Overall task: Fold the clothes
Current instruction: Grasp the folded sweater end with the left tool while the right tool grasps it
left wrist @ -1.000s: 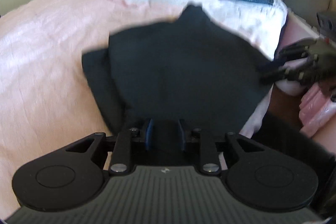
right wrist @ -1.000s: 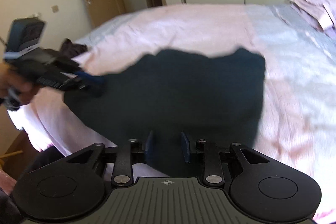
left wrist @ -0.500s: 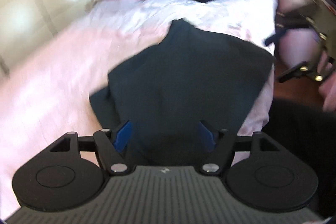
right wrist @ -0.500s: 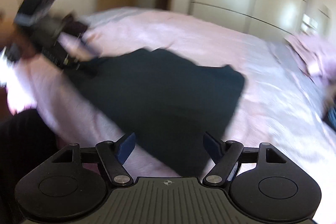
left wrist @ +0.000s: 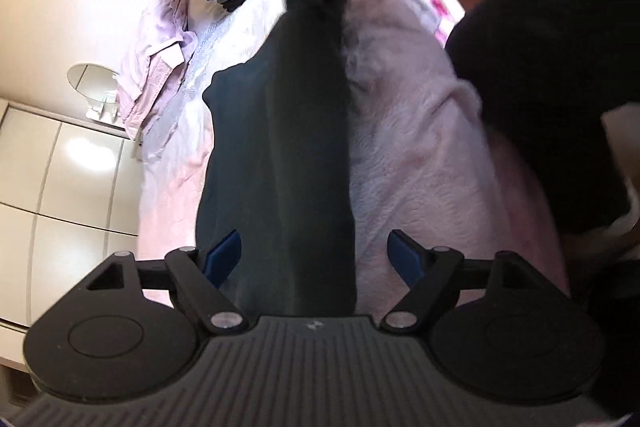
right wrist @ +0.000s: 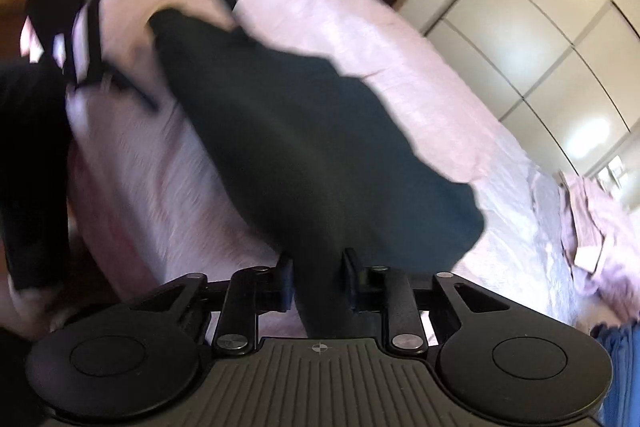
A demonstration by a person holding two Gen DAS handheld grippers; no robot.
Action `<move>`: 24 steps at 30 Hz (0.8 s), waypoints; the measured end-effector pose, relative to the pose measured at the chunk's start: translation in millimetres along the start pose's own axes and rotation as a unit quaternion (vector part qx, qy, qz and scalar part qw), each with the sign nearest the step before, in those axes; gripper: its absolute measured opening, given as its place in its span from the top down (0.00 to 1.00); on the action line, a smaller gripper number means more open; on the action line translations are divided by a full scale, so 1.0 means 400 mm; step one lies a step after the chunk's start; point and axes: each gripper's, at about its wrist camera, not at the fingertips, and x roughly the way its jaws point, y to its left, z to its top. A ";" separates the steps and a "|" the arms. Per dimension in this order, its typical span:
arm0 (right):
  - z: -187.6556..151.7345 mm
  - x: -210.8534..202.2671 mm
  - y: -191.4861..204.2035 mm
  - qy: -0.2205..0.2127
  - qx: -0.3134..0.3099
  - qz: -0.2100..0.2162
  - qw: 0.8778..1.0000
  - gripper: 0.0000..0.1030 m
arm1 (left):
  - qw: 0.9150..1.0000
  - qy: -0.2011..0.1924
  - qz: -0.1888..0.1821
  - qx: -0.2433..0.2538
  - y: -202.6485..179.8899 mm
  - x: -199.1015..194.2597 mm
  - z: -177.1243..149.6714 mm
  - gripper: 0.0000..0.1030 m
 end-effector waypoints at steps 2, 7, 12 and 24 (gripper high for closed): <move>0.004 -0.017 -0.006 -0.007 0.008 -0.002 1.000 0.78 | 1.000 0.015 0.020 0.008 0.005 0.031 0.003 0.28; -0.022 -0.023 0.024 -0.009 0.011 -0.003 1.000 0.78 | 0.998 0.043 -0.016 -0.053 0.056 0.069 -0.012 0.63; -0.033 -0.022 0.073 -0.022 -0.010 -0.017 1.000 0.48 | 0.995 0.051 -0.045 -0.069 0.070 0.074 -0.018 0.76; 0.011 0.087 0.112 -0.017 -0.075 -0.025 0.997 0.39 | 0.993 0.054 -0.060 -0.086 0.082 0.068 -0.015 0.76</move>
